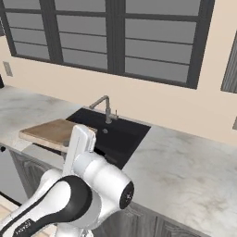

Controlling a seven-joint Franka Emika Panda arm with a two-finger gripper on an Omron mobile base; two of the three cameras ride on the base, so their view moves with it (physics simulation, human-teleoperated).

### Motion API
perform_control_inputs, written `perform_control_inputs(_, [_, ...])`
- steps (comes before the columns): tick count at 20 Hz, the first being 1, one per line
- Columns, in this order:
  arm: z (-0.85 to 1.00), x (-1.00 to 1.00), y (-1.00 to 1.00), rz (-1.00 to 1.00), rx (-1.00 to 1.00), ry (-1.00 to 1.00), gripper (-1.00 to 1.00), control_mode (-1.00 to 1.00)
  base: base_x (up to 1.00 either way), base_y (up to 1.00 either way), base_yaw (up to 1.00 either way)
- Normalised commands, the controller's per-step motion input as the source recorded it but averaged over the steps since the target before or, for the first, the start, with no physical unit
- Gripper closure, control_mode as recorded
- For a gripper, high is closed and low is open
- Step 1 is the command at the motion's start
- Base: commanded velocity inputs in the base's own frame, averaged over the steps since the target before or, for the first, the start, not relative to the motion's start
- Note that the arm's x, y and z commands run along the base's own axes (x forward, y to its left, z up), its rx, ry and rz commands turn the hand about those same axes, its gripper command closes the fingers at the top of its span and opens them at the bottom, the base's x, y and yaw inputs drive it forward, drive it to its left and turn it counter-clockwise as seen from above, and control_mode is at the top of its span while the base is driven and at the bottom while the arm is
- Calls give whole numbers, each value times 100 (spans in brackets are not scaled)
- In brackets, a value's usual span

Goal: Move the cutting board and knife to the sink. Then move spray from the cabinet to the counter.

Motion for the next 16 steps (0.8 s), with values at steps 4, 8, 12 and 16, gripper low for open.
perform_control_inputs(4, [0, 41, -34, 7, 4, 11, 100, -100, 0, 0, 0])
perform_control_inputs(8, [-1, 52, -12, 7, 1, 13, 100, -100, 0, 0, 0])
perform_control_inputs(12, [-9, 48, 5, 1, 0, 20, 100, -100, 0, 0, 0])
perform_control_inputs(16, [-10, 20, 5, 4, 0, 12, 100, -100, 0, 0, 0])
